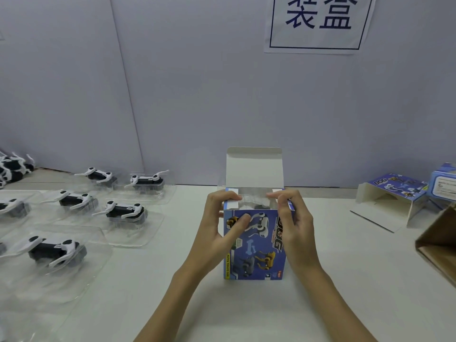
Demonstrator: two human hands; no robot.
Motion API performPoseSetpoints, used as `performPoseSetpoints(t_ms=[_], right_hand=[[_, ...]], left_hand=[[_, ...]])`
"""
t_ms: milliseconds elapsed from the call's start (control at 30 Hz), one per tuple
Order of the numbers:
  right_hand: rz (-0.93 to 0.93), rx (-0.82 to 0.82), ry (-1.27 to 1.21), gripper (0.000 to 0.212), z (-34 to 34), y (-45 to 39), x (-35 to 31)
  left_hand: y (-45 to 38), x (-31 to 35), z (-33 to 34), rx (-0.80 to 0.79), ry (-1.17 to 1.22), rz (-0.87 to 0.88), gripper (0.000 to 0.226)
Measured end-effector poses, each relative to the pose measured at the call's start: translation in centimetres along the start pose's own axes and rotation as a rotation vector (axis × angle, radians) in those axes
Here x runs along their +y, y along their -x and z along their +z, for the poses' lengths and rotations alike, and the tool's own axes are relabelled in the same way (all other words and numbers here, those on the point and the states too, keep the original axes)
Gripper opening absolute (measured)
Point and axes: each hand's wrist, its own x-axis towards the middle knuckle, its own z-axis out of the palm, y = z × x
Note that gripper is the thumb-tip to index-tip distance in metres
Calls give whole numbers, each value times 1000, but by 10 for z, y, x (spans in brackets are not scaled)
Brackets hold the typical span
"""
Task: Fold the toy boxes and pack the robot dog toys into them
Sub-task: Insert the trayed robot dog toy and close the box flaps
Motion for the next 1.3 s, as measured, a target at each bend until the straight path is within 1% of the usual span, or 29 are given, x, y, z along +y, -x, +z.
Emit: performPoseSetpoints(t_ms=[67, 167, 200, 233, 300, 367, 400, 433, 500, 533, 567, 600, 667, 700, 767, 867, 900, 1000, 1067, 1133, 1300], right_hand=[[20, 4, 16, 30, 1, -1, 0], [68, 19, -21, 24, 2, -6, -1], [71, 23, -42, 21, 3, -7, -3], [77, 29, -65, 18, 3, -7, -4], [110, 44, -123, 20, 4, -7, -7], [118, 43, -182, 19, 4, -6, -9], [111, 46, -211, 20, 4, -6, -10], [108, 54, -250, 28, 3, -6, -11], [129, 58, -352, 51, 2, -7, -12], [141, 51, -375, 58, 1, -8, -12], [143, 39, -369, 60, 0, -8, -11], [135, 26, -341, 54, 0, -8, -11], [116, 27, -290, 33, 1, -7, -9], [111, 40, -287, 28, 2, -5, -7], [118, 51, -320, 31, 1, -1, -4], [171, 64, -358, 45, -1, 2, -2], [167, 60, -350, 47, -2, 2, -2], [130, -16, -292, 45, 0, 3, -6], [114, -56, -223, 50, 3, 5, -6], [107, -56, -187, 56, 4, 5, -6], [98, -41, -146, 57, 3, 4, -7]], left_hand=[[-3, 0, 2, 8, -13, 18, 34], [-6, 3, 4, 63, -60, 130, 29], [-6, 3, 5, 72, -64, 143, 27], [-7, 4, 5, 78, -52, 125, 26], [-9, 1, 5, 92, -20, 51, 21], [-9, 1, 5, 100, 50, -5, 19], [-9, 1, 5, 98, 104, -19, 21], [-9, 3, 6, 92, 157, -29, 20], [-11, 5, 5, 79, 234, -28, 13], [-11, 4, 4, 72, 251, -21, 10], [-12, 4, 3, 65, 260, -22, 11], [-11, 4, 3, 60, 267, -34, 15], [-11, 6, 3, 68, 302, -71, 31], [-11, 7, 3, 75, 327, -67, 39], [-11, 8, 3, 84, 338, -18, 53], [-11, 8, 0, 62, 229, -8, 67], [-11, 5, -1, 53, 185, 8, 66], [-9, -2, -4, 24, 143, 39, 50], [-8, -2, -3, 19, 149, 50, 51], [-8, -1, 0, 13, 164, 34, 53], [-5, -4, 6, -3, 253, 15, 33]])
